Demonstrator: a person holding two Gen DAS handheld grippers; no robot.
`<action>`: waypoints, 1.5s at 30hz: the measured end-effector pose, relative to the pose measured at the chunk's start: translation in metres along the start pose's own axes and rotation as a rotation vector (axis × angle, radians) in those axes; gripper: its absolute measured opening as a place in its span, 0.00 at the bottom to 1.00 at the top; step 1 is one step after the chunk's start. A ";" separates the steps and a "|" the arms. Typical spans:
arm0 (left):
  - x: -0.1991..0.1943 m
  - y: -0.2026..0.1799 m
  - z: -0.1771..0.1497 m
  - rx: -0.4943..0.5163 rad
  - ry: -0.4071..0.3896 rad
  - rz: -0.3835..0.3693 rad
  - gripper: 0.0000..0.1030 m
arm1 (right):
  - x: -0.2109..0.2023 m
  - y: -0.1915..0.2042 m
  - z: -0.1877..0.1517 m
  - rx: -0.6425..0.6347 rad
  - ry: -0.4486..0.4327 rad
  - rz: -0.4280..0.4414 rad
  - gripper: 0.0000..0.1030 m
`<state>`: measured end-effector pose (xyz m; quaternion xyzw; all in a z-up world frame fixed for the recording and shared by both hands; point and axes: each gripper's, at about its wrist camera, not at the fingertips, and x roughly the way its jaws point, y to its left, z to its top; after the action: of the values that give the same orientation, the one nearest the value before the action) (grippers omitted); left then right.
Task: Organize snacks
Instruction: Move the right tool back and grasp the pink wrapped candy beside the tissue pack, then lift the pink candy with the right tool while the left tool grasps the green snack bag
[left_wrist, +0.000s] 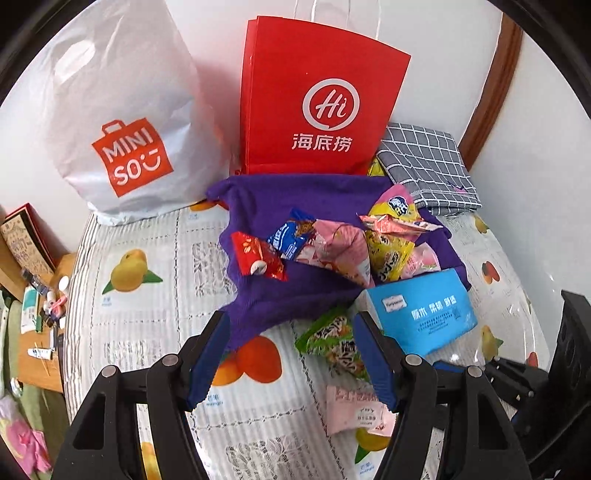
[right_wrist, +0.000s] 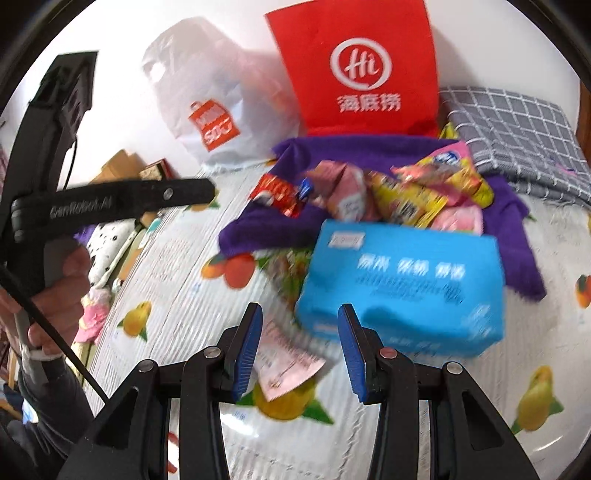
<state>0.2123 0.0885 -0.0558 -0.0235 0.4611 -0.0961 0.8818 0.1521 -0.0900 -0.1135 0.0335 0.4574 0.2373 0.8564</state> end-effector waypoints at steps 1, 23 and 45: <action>0.000 0.000 -0.002 -0.001 0.001 -0.003 0.65 | 0.000 0.003 -0.003 -0.005 -0.003 0.012 0.41; 0.016 0.006 -0.026 0.003 0.014 -0.066 0.65 | 0.068 0.033 -0.029 -0.134 0.063 -0.037 0.53; 0.040 0.031 -0.040 -0.084 0.053 -0.085 0.65 | 0.043 0.002 -0.049 -0.079 0.012 -0.110 0.38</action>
<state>0.2065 0.1132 -0.1157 -0.0775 0.4866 -0.1145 0.8626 0.1323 -0.0773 -0.1750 -0.0272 0.4539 0.2080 0.8660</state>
